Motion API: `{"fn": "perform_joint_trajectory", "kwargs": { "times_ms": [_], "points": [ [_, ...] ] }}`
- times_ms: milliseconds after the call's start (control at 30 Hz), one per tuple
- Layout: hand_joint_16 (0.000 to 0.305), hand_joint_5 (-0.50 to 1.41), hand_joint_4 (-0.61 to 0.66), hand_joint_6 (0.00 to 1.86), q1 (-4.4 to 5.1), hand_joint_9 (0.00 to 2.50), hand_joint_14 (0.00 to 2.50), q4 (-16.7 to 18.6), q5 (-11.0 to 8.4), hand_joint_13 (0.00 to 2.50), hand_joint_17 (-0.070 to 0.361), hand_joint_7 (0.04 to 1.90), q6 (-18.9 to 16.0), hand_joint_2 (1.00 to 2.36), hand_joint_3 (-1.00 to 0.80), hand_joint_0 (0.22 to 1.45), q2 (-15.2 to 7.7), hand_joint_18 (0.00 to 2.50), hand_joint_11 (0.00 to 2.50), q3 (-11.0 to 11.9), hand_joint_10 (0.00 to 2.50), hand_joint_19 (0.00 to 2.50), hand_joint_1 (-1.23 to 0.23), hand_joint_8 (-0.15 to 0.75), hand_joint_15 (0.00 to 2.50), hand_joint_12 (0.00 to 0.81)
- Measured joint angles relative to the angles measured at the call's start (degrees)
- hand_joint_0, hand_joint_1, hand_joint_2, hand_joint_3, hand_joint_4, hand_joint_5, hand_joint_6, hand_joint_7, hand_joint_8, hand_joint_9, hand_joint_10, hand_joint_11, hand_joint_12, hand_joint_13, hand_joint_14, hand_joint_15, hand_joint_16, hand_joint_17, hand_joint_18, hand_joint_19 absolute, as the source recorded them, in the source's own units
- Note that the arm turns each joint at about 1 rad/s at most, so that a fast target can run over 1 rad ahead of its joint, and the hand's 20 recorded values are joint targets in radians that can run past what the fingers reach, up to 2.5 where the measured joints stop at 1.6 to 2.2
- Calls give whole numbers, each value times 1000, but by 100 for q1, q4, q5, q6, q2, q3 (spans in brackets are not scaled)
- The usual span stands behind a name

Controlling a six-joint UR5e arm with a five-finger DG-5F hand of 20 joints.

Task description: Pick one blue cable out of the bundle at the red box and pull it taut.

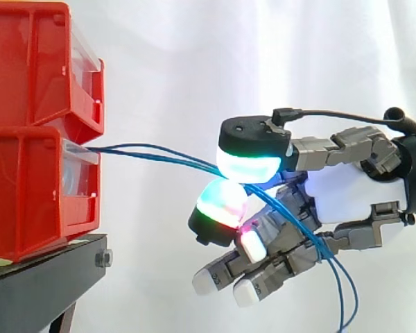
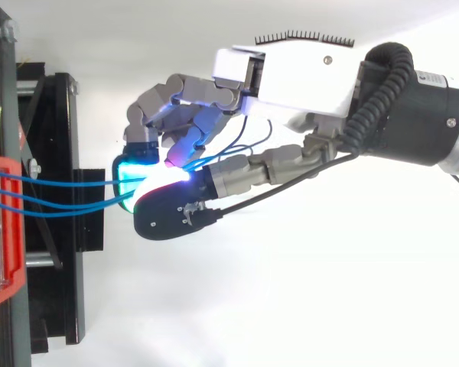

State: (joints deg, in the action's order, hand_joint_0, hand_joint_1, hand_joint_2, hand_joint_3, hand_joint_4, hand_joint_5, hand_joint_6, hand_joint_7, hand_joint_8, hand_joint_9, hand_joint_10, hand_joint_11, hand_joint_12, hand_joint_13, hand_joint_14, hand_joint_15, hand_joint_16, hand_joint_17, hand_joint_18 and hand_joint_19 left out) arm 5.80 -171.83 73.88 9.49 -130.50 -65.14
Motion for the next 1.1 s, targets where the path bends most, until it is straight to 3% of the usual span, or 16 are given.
{"fn": "perform_joint_trajectory", "kwargs": {
  "times_ms": [167, 233, 300, 500, 633, 833, 1100],
  "points": [
    [48, -148, 78, 877, 0, 913, 8, 0, 8, 414, 108, 1013, -4, 1010, -375, 655, -1, 478, 639, 1, 15, 274, -926, 263, 186, 342],
    [48, -148, 79, 878, 0, 907, 7, 0, 11, 403, 108, 1003, -6, 1001, -495, 618, 1, 477, 638, 1, 13, 274, -938, 262, 180, 342],
    [50, -147, 80, 878, -3, 910, 7, 0, 12, 402, 112, 1004, -7, 1000, -500, 552, 0, 477, 639, 1, 14, 288, -909, 267, 187, 349],
    [57, -128, 71, 862, -8, 994, 7, 0, 13, 425, 129, 974, -8, 1000, -500, 443, 4, 500, 606, 10, 10, 315, -608, 297, 189, 383],
    [51, -122, 38, 849, -9, 1009, 8, 0, 13, 407, 115, 1016, -8, 1000, -498, 521, 3, 454, 605, 28, 13, 330, -477, 273, 191, 352],
    [48, -122, 46, 848, -9, 1007, 8, -12, 6, 421, 107, 1035, -8, 1013, -292, 578, 2, 438, 615, 36, 12, 342, -549, 274, 202, 339],
    [51, -122, 105, 858, -9, 1015, 8, -42, 3, 466, 115, 1054, -3, 1016, -177, 583, 0, 511, 647, 37, 13, 307, -707, 315, 202, 354]
  ]
}}
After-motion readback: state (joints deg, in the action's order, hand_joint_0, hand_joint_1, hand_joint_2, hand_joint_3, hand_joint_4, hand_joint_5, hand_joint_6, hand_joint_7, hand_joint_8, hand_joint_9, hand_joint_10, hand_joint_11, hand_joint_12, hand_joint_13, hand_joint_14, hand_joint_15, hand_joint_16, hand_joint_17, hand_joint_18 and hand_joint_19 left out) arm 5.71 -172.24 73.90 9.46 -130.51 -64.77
